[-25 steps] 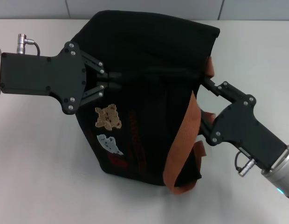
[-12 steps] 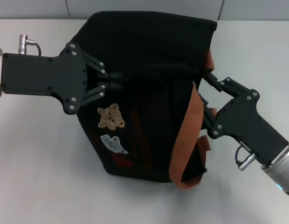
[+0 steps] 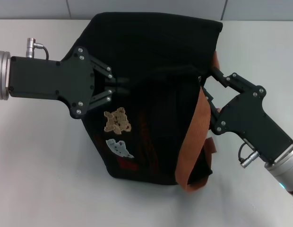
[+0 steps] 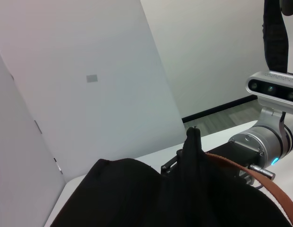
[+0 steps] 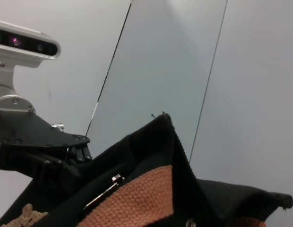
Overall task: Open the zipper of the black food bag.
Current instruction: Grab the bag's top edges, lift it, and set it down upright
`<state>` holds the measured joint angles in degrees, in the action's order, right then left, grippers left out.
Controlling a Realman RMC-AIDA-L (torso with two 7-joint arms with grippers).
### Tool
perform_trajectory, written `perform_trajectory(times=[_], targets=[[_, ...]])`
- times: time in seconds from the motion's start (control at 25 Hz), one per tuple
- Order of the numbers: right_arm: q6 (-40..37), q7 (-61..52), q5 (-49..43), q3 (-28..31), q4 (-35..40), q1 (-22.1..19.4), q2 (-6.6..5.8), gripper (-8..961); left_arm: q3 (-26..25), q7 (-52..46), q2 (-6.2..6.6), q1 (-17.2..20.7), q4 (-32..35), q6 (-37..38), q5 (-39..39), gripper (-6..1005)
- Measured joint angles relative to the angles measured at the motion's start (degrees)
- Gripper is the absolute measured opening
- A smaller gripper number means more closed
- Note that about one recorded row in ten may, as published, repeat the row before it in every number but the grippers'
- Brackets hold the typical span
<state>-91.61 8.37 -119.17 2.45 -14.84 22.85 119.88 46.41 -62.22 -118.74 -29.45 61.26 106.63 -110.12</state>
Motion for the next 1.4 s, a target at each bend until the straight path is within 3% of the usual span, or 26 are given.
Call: perform_trajectory(times=[0.84,1.4], targets=[[0.3,22.2,-0.4,0.7,-2.7,-4.5,0.00,365,0.5,0.0,0.00,0.0,-0.8,-0.1,0.5,74],[0.5,31.1,-0.6,-0.4,-7.4,-6.5,0.00,366,0.6,-0.1,0.00,-0.4,-2.2,-1.2,1.3,74]])
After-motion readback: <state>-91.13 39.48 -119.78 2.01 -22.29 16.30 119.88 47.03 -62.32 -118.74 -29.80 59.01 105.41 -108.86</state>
